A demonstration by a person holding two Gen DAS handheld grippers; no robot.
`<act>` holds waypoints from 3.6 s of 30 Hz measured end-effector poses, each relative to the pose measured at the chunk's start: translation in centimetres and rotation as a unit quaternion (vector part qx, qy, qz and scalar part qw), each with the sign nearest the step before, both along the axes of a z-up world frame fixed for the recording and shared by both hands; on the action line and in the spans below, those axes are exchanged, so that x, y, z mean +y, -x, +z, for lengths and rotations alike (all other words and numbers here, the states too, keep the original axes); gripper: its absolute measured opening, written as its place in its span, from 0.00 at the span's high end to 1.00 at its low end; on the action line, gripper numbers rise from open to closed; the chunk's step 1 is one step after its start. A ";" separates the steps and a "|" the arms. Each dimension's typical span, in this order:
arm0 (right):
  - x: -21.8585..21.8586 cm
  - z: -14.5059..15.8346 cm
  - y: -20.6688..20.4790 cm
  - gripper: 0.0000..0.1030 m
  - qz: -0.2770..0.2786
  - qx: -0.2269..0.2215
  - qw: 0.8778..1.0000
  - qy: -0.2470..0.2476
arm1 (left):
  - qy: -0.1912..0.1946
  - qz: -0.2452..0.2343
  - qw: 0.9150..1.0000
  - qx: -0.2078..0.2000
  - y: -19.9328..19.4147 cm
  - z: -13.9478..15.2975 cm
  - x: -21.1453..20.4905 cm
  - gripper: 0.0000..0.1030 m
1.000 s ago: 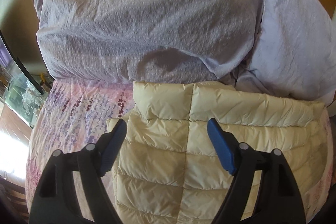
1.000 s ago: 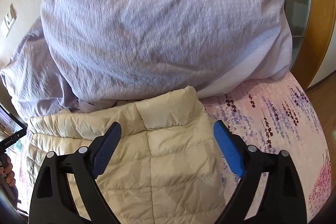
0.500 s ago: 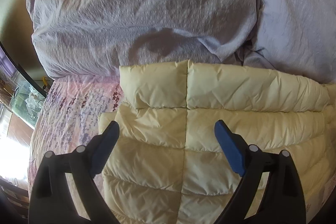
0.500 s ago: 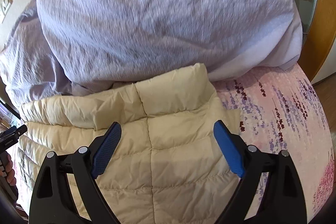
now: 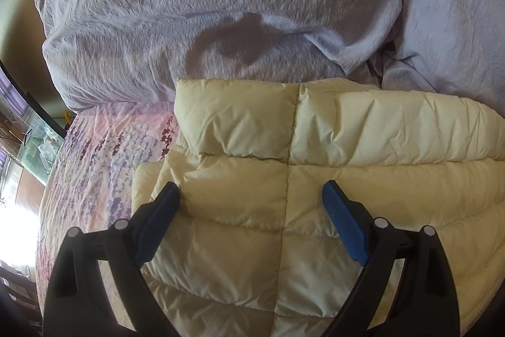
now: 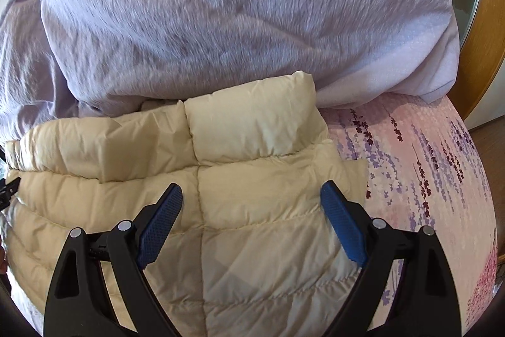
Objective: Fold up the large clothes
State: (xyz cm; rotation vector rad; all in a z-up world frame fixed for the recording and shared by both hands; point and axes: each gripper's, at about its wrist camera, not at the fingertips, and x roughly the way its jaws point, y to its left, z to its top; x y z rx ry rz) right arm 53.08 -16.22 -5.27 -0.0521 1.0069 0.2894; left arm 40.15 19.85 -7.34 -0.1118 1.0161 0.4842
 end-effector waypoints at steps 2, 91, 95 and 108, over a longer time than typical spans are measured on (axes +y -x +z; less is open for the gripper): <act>0.1 -0.4 -0.1 0.11 -0.002 -0.003 1.000 0.005 | -0.001 0.003 1.000 -0.001 -0.2 -0.3 0.2 0.10; -9.3 -2.7 10.1 0.82 -0.099 0.132 0.965 -0.206 | 0.265 0.114 0.953 -0.087 16.3 1.6 3.8 0.87; -9.2 -2.1 12.0 0.83 -0.084 0.138 0.964 -0.209 | 0.265 0.114 0.953 -0.089 18.5 2.4 4.3 0.87; -8.0 -2.1 18.6 0.83 -0.041 0.151 0.967 -0.200 | 0.262 0.127 0.953 -0.077 25.8 2.3 5.6 0.87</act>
